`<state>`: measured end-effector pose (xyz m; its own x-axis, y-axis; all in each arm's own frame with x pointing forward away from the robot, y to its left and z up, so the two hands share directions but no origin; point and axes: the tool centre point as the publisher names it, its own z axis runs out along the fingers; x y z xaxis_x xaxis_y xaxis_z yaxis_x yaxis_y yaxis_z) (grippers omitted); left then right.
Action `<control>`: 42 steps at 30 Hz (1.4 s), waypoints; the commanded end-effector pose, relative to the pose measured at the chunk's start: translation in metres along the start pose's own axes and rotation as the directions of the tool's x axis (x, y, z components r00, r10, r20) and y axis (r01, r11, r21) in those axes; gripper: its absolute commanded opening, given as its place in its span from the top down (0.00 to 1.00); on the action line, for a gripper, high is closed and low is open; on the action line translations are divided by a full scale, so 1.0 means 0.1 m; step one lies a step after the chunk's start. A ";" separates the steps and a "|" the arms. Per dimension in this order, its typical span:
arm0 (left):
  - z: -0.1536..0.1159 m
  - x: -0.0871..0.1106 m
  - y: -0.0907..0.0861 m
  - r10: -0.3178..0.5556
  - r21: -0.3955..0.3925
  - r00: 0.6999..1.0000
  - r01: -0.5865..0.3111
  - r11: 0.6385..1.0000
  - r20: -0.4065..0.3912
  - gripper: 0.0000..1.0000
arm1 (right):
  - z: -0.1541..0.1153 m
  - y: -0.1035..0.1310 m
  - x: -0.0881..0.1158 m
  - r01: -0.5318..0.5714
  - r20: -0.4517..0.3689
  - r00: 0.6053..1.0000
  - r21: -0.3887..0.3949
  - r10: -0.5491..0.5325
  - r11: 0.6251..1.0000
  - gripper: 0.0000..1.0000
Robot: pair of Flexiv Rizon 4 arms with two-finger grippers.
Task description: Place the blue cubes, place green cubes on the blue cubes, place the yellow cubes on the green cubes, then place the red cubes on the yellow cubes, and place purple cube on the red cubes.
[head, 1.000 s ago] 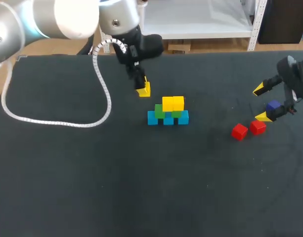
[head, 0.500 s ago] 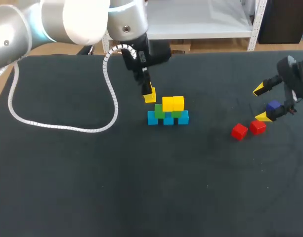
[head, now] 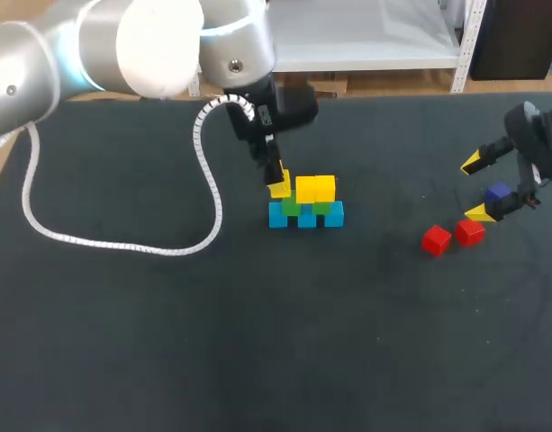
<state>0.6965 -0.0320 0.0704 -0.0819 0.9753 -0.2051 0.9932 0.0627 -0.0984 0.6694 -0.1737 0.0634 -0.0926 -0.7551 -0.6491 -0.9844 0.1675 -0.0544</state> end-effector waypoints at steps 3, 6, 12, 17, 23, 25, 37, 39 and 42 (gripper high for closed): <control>0.04 -0.02 -0.02 0.006 -0.011 0.999 -0.007 1.000 -0.037 1.00 | 0.00 0.00 0.00 0.001 0.002 1.000 0.001 -0.001 1.000 0.00; 0.04 -0.02 -0.01 0.004 -0.012 0.999 -0.004 1.000 -0.037 1.00 | 0.00 0.00 0.00 0.001 0.002 1.000 0.001 -0.001 1.000 0.00; 0.05 -0.05 0.02 0.009 -0.011 0.999 -0.010 1.000 -0.036 1.00 | 0.00 0.00 0.00 0.001 0.002 1.000 0.001 -0.001 1.000 0.00; 0.07 -0.08 0.04 0.019 -0.008 0.999 -0.019 1.000 -0.036 1.00 | 0.00 0.00 0.00 0.001 0.002 1.000 0.001 -0.001 1.000 0.00; 0.08 -0.08 0.06 0.024 -0.005 0.999 -0.024 1.000 -0.032 1.00 | 0.00 0.00 0.00 0.001 0.002 1.000 0.001 -0.001 1.000 0.00; 0.09 -0.08 0.07 0.026 -0.005 0.999 -0.026 1.000 -0.031 1.00 | 0.00 0.00 0.00 0.001 0.002 1.000 0.001 -0.001 1.000 0.00; 0.12 -0.09 0.09 0.032 0.000 0.999 -0.032 0.999 -0.025 1.00 | 0.00 0.00 0.00 0.001 0.002 1.000 0.001 -0.001 1.000 0.00; 0.13 -0.09 0.09 0.034 0.001 0.999 -0.034 0.999 -0.025 1.00 | 0.00 0.00 0.00 0.001 0.002 1.000 0.001 -0.001 1.000 0.00; 0.13 -0.08 0.10 0.035 0.002 0.999 -0.035 0.999 -0.025 1.00 | 0.00 0.00 0.00 0.001 0.002 1.000 0.001 -0.001 1.000 0.00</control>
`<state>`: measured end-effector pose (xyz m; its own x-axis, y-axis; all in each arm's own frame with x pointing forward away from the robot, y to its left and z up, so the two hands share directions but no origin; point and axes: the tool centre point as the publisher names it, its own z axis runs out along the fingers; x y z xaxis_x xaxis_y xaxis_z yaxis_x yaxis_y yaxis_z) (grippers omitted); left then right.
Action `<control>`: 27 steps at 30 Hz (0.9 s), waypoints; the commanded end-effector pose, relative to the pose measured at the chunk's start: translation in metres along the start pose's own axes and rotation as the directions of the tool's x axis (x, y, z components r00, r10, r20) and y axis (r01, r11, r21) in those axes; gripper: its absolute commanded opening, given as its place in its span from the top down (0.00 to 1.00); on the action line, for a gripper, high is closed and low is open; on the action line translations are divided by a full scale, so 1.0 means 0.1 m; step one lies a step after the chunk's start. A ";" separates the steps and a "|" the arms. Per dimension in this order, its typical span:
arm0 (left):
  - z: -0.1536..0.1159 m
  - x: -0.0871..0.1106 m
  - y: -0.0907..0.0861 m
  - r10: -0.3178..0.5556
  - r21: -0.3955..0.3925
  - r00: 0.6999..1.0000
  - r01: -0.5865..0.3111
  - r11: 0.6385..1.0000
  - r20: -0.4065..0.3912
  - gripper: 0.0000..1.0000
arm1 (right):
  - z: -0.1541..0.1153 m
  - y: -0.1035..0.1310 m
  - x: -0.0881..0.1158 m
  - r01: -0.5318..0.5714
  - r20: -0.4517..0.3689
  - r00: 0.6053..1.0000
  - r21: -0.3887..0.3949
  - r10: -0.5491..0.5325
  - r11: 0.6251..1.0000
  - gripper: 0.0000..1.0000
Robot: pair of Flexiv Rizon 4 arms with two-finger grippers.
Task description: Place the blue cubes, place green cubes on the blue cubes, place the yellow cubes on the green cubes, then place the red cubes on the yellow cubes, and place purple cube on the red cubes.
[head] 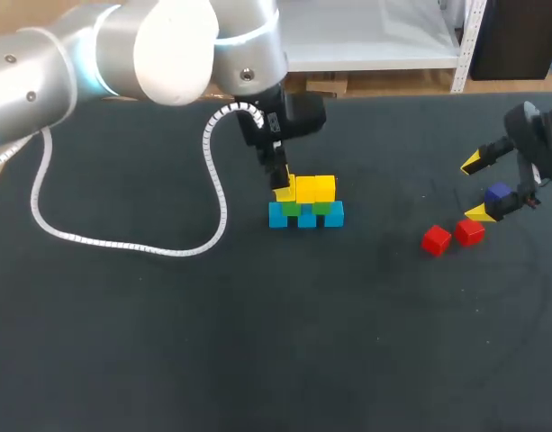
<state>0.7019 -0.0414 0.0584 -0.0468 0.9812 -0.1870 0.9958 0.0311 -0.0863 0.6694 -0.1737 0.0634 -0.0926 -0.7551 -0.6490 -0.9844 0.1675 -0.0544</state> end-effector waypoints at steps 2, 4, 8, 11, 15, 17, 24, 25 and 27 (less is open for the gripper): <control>0.00 -0.01 0.04 0.002 0.009 1.000 -0.002 1.000 -0.003 1.00 | 0.00 0.00 0.00 0.001 0.002 1.000 0.001 -0.001 1.000 0.00; 0.01 -0.01 0.04 0.003 0.010 1.000 -0.003 1.000 -0.003 1.00 | 0.00 0.00 0.00 0.001 0.002 1.000 0.001 -0.001 1.000 0.00; 0.02 -0.01 0.04 0.005 0.013 1.000 -0.005 1.000 -0.002 1.00 | 0.00 0.00 0.00 0.001 0.002 1.000 0.001 -0.001 1.000 0.00; 0.02 -0.01 0.04 0.008 0.014 1.000 -0.008 1.000 -0.001 0.91 | 0.00 0.00 0.00 0.001 0.002 1.000 0.001 -0.001 1.000 0.00; 0.02 -0.01 0.04 0.008 0.016 1.000 -0.008 1.000 0.000 0.86 | 0.00 0.00 0.00 0.001 0.002 1.000 0.001 -0.001 1.000 0.00; 0.02 -0.01 0.05 0.008 0.016 1.000 -0.008 1.000 0.001 0.85 | 0.00 0.00 0.00 0.001 0.002 1.000 0.001 -0.001 1.000 0.00; 0.02 -0.02 0.06 0.011 0.016 1.000 -0.011 1.000 -0.001 0.75 | 0.00 0.00 0.00 0.001 0.002 1.000 0.001 -0.001 1.000 0.00; 0.02 -0.02 0.06 0.011 0.017 1.000 -0.011 1.000 -0.001 0.73 | 0.00 0.00 0.00 0.001 0.002 1.000 0.001 -0.001 1.000 0.00; 0.02 -0.02 0.06 0.011 0.018 1.000 -0.011 1.000 -0.002 0.70 | 0.00 0.00 0.00 0.001 0.002 1.000 0.001 -0.001 1.000 0.00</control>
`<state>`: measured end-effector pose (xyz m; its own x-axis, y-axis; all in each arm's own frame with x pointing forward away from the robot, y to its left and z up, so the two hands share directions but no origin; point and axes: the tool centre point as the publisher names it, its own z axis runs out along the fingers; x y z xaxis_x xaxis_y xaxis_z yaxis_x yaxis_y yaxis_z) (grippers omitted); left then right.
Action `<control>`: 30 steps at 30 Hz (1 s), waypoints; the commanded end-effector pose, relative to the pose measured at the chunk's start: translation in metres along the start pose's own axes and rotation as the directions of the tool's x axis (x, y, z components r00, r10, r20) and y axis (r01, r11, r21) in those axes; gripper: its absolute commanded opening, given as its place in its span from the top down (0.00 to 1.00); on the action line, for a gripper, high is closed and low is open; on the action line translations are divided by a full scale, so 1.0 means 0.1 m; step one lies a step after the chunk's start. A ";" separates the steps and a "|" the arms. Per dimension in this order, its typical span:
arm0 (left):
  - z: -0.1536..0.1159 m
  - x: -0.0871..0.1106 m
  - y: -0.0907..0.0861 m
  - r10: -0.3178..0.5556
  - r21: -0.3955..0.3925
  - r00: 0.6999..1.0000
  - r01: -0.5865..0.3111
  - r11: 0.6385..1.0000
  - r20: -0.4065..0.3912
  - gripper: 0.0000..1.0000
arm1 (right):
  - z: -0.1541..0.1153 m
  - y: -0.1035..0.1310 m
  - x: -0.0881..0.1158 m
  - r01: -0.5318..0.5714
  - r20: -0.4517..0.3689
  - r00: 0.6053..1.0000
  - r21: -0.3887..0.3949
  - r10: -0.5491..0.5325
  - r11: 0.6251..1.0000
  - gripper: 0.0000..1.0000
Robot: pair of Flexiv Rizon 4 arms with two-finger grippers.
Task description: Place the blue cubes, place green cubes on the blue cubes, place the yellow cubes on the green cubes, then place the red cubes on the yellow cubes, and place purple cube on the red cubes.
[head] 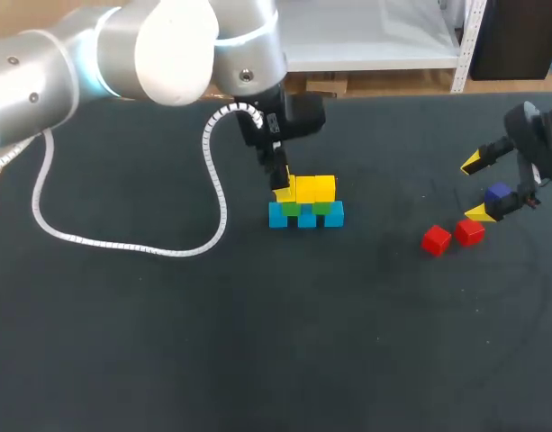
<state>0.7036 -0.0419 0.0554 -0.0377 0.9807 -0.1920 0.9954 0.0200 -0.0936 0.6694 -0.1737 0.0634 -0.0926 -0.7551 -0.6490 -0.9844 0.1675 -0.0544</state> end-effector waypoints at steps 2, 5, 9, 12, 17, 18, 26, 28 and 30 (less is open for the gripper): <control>-0.01 -0.02 0.04 0.001 0.009 1.000 -0.001 1.000 -0.006 0.68 | 0.00 0.00 0.00 0.001 0.002 1.000 0.001 -0.001 1.000 0.00; 0.00 -0.02 0.04 0.000 0.010 1.000 0.000 1.000 -0.006 0.67 | 0.00 0.00 0.00 0.001 0.002 1.000 0.001 -0.001 1.000 0.00; 0.00 -0.02 0.04 0.000 0.012 1.000 0.001 1.000 -0.006 0.65 | 0.00 0.00 0.00 0.001 0.002 1.000 0.001 -0.001 1.000 0.00; 0.00 -0.02 0.04 -0.001 0.012 1.000 0.001 1.000 -0.006 0.64 | 0.00 0.00 0.00 0.001 0.002 1.000 0.001 -0.001 1.000 0.00; 0.00 -0.02 0.04 -0.001 0.014 1.000 0.001 1.000 -0.007 0.59 | 0.00 0.00 0.00 0.001 0.002 1.000 0.001 -0.001 1.000 0.00; 0.00 -0.02 0.04 -0.002 0.014 1.000 0.002 1.000 -0.007 0.59 | 0.00 0.00 0.00 0.001 0.002 1.000 0.001 -0.001 1.000 0.00; 0.01 -0.01 0.04 -0.002 0.017 1.000 0.002 1.000 -0.005 0.57 | 0.00 0.00 0.00 0.001 0.002 1.000 0.001 -0.001 1.000 0.00; 0.01 -0.01 0.04 -0.001 0.017 1.000 0.001 1.000 -0.004 0.57 | 0.00 0.00 0.00 0.001 0.002 1.000 0.001 -0.001 1.000 0.00; 0.01 -0.01 0.05 -0.001 0.017 1.000 0.001 1.000 -0.004 0.56 | 0.00 0.00 0.00 0.001 0.002 1.000 0.001 -0.001 1.000 0.00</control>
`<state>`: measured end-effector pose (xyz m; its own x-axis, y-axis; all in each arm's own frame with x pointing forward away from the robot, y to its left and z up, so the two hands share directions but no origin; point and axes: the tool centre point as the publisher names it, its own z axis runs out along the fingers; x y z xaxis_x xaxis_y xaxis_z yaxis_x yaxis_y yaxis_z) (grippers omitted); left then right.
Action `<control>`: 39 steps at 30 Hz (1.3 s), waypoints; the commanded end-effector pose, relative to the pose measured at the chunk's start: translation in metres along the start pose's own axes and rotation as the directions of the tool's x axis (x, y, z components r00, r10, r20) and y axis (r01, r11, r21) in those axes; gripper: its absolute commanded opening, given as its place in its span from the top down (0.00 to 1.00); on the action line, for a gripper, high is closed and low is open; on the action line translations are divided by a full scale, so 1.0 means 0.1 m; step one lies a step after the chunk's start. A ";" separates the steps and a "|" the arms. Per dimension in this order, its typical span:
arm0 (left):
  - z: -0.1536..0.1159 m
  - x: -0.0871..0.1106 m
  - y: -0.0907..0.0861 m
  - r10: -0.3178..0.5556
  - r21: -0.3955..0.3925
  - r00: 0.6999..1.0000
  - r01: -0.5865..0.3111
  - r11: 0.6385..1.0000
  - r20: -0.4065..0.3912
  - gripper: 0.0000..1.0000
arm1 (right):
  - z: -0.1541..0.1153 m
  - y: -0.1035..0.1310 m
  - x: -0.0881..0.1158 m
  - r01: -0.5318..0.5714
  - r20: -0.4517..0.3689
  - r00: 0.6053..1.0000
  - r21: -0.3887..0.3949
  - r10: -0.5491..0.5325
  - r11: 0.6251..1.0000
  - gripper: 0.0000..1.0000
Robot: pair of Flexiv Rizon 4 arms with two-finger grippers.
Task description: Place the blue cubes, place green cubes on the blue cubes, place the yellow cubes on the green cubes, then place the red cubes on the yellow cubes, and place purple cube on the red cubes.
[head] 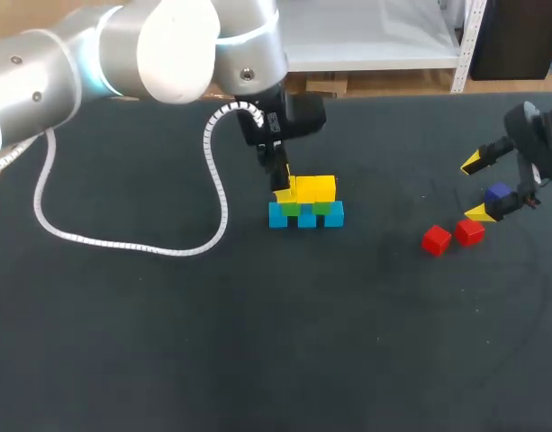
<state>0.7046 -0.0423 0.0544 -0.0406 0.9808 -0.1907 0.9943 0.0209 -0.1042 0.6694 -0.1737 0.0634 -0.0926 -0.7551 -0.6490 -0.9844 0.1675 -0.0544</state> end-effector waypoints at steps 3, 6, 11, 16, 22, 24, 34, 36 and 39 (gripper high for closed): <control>-0.01 -0.01 0.04 0.002 0.005 1.000 -0.002 1.000 -0.003 0.56 | 0.00 0.00 0.00 0.001 0.002 1.000 0.001 -0.001 1.000 0.00; -0.01 0.00 0.05 0.002 0.006 1.000 -0.002 1.000 -0.004 0.56 | 0.00 0.00 0.00 0.001 0.002 1.000 0.001 -0.001 1.000 0.00; -0.01 0.00 0.05 0.004 0.012 1.000 -0.004 1.000 -0.002 0.33 | 0.00 0.00 0.00 0.001 0.002 1.000 0.001 -0.001 1.000 0.00; 0.00 0.00 0.06 0.004 0.023 1.000 -0.004 1.000 -0.001 0.00 | 0.00 0.00 0.00 0.001 0.002 1.000 0.001 -0.001 1.000 0.00; -0.08 0.03 0.03 -0.007 0.031 1.000 0.007 0.999 0.010 0.00 | 0.00 0.00 0.00 0.001 0.002 1.000 0.001 -0.001 1.000 0.00; -0.14 0.06 0.01 -0.010 0.027 1.000 0.009 1.000 0.021 0.00 | 0.00 0.00 0.00 0.001 0.002 1.000 0.001 -0.001 1.000 0.00; -0.44 0.34 -0.13 0.034 0.073 0.993 -0.042 0.996 0.111 0.00 | 0.00 0.00 0.00 0.001 0.002 1.000 0.001 -0.001 1.000 0.00; -0.46 0.37 -0.16 0.059 0.081 0.994 -0.066 0.995 0.086 0.00 | 0.00 0.00 0.00 0.001 0.002 1.000 0.001 -0.001 1.000 0.00; -0.45 0.44 -0.18 0.073 0.099 0.990 -0.085 0.991 0.121 0.00 | 0.00 0.00 0.00 0.001 0.002 1.000 0.001 -0.001 1.000 0.00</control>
<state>0.6930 0.0018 0.0928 0.0202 0.9587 -0.2836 0.9790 -0.0766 -0.1891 0.6693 -0.1736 0.0633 -0.0925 -0.7551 -0.6490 -0.9844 0.1673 -0.0544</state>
